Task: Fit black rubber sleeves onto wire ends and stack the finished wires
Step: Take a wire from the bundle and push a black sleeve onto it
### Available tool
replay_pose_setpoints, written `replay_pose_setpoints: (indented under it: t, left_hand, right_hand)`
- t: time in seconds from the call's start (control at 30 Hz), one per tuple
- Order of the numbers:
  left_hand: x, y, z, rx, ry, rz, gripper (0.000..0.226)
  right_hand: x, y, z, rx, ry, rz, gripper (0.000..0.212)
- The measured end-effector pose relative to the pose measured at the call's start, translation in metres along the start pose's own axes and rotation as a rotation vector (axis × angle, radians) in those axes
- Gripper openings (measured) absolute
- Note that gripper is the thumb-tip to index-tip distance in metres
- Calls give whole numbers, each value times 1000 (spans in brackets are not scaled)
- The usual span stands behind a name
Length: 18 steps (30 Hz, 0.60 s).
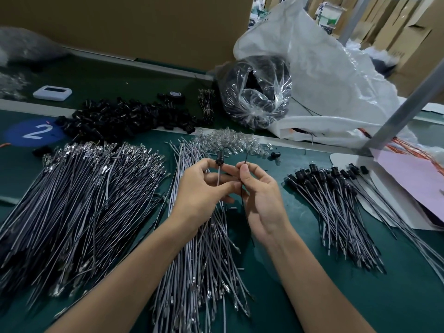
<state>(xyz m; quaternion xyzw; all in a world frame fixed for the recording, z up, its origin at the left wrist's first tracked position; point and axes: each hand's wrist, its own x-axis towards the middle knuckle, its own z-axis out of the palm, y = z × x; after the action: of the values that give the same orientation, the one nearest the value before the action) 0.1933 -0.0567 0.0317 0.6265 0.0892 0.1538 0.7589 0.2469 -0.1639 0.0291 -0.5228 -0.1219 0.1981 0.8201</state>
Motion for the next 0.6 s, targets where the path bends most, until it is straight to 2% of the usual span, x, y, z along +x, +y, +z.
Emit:
replay_pose_setpoints:
  t: [0.27,0.6]
  left_hand:
    - [-1,-1,1,-51,-5,-15,27]
    - [-1,-3,1,-58,0,-30,28]
  right_hand:
    - [0,-1,-1,-14,21,21,8]
    - [-3,-8,-1,26,40,32,16]
